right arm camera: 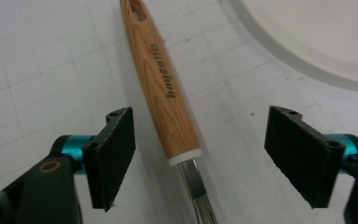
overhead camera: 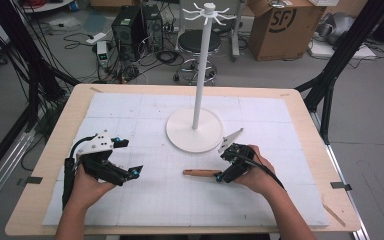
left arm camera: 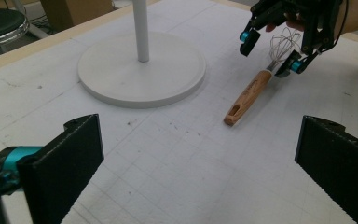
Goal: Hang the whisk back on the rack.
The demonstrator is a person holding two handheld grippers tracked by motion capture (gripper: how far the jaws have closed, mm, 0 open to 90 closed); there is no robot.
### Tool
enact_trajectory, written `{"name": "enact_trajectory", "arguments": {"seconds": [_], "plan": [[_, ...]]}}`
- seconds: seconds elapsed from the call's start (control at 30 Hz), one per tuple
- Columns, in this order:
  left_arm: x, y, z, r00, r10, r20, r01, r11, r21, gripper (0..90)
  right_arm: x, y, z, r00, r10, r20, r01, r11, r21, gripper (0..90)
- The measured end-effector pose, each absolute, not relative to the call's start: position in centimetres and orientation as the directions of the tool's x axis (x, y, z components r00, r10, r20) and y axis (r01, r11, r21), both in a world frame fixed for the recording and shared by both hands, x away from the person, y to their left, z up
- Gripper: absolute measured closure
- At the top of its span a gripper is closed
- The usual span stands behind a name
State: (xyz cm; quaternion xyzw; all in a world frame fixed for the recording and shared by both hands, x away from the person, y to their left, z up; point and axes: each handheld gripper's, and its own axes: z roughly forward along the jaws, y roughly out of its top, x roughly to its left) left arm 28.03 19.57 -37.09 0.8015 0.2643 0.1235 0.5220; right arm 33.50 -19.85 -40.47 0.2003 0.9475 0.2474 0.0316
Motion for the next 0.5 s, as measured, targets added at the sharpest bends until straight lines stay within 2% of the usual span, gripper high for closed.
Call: {"name": "enact_trajectory", "arguments": {"seconds": [0.37, 0.43, 0.5], "plan": [[28.1, 19.4, -37.2, 0.833, 0.548, -0.079, 0.299, -0.325, 0.897, 1.6, 33.8, -18.9, -41.7, -0.932, 0.353, 0.081, 0.356, 0.853, 0.383, 49.1], [28.1, 19.4, -37.2, 0.833, 0.548, -0.074, 0.297, -0.331, 0.896, 1.6, 33.7, -18.7, -41.8, -0.937, 0.34, 0.076, 0.343, 0.865, 0.366, 54.2], [28.1, 19.4, -37.2, 0.834, 0.547, -0.075, 0.298, -0.331, 0.895, 1.6, 33.5, -18.6, -41.8, -0.939, 0.339, 0.057, 0.336, 0.868, 0.365, 63.3]]}}
